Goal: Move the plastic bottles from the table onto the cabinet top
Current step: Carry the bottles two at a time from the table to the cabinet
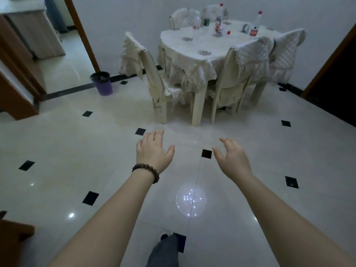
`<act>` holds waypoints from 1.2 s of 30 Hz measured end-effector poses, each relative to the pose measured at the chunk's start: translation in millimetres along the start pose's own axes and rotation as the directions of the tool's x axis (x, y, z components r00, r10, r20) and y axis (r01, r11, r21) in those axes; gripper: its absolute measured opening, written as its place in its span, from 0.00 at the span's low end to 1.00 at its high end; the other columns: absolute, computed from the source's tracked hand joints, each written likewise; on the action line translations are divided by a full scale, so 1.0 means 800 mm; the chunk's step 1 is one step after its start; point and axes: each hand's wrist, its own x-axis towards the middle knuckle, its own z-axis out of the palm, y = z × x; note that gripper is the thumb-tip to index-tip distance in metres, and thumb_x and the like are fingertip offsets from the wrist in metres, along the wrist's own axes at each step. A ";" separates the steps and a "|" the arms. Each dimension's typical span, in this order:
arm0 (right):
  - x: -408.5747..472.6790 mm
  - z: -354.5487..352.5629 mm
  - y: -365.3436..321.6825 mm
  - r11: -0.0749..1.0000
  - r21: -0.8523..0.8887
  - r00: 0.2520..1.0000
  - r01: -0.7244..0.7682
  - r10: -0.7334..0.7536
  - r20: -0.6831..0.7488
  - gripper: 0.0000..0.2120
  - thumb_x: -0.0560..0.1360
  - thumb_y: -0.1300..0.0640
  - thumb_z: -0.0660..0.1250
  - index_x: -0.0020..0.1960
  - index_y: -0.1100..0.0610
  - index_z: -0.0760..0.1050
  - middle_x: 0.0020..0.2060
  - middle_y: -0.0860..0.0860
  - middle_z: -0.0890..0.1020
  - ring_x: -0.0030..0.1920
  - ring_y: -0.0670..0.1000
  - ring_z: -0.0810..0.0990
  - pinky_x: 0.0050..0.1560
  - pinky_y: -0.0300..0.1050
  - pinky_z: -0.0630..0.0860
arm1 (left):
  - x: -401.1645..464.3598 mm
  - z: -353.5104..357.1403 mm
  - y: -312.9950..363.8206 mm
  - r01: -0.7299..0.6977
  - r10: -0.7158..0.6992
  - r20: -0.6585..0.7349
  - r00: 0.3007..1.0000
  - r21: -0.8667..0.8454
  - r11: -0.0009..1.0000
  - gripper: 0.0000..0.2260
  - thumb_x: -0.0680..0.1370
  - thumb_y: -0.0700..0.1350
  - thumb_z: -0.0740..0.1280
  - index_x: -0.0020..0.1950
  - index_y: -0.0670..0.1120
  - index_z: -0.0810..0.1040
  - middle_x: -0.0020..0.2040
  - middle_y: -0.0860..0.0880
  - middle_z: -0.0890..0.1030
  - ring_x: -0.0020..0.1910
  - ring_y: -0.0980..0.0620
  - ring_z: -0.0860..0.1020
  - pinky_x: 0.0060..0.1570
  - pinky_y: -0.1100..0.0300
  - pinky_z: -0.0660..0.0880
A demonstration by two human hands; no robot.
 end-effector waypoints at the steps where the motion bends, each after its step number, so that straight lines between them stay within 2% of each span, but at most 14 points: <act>1: 0.013 0.002 0.003 1.000 -0.001 1.000 -0.007 0.007 0.002 0.23 0.78 0.48 0.61 0.69 0.58 0.68 0.66 0.54 0.73 0.68 0.55 0.68 0.69 0.49 0.62 | 0.015 0.006 0.004 -0.001 0.001 0.010 1.000 -0.001 1.000 0.27 0.77 0.58 0.60 0.73 0.48 0.64 0.71 0.48 0.69 0.72 0.49 0.63 0.70 0.50 0.56; 8: 0.139 0.028 -0.002 1.000 -0.006 1.000 -0.028 0.028 0.009 0.24 0.78 0.47 0.60 0.71 0.57 0.66 0.68 0.53 0.71 0.69 0.54 0.66 0.70 0.49 0.61 | 0.147 0.042 0.010 -0.051 0.051 -0.009 0.999 -0.014 0.999 0.28 0.76 0.58 0.60 0.73 0.47 0.64 0.69 0.47 0.70 0.70 0.47 0.65 0.70 0.48 0.59; 20: 0.445 0.055 -0.063 0.999 -0.015 1.000 -0.030 0.030 -0.009 0.26 0.78 0.45 0.59 0.72 0.55 0.64 0.70 0.51 0.69 0.72 0.52 0.63 0.71 0.49 0.60 | 0.456 0.064 -0.003 -0.078 0.079 0.018 0.997 -0.029 0.996 0.29 0.76 0.60 0.59 0.74 0.49 0.61 0.72 0.47 0.67 0.73 0.48 0.62 0.70 0.46 0.60; 28: 0.585 0.065 -0.045 0.996 -0.014 0.995 -0.086 0.085 -0.042 0.26 0.77 0.45 0.61 0.71 0.56 0.66 0.69 0.52 0.71 0.70 0.53 0.65 0.71 0.52 0.62 | 0.602 0.100 0.014 -0.132 0.133 0.049 0.990 -0.027 0.991 0.29 0.77 0.60 0.59 0.74 0.48 0.62 0.72 0.48 0.67 0.73 0.48 0.61 0.71 0.46 0.59; 36: 0.779 0.070 0.000 0.997 -0.026 0.995 -0.078 0.077 -0.065 0.26 0.77 0.45 0.60 0.71 0.55 0.66 0.69 0.51 0.70 0.70 0.53 0.65 0.71 0.50 0.62 | 0.795 0.168 0.068 -0.160 0.161 0.063 0.985 -0.022 0.987 0.31 0.76 0.61 0.58 0.75 0.49 0.60 0.73 0.48 0.66 0.73 0.48 0.61 0.71 0.46 0.58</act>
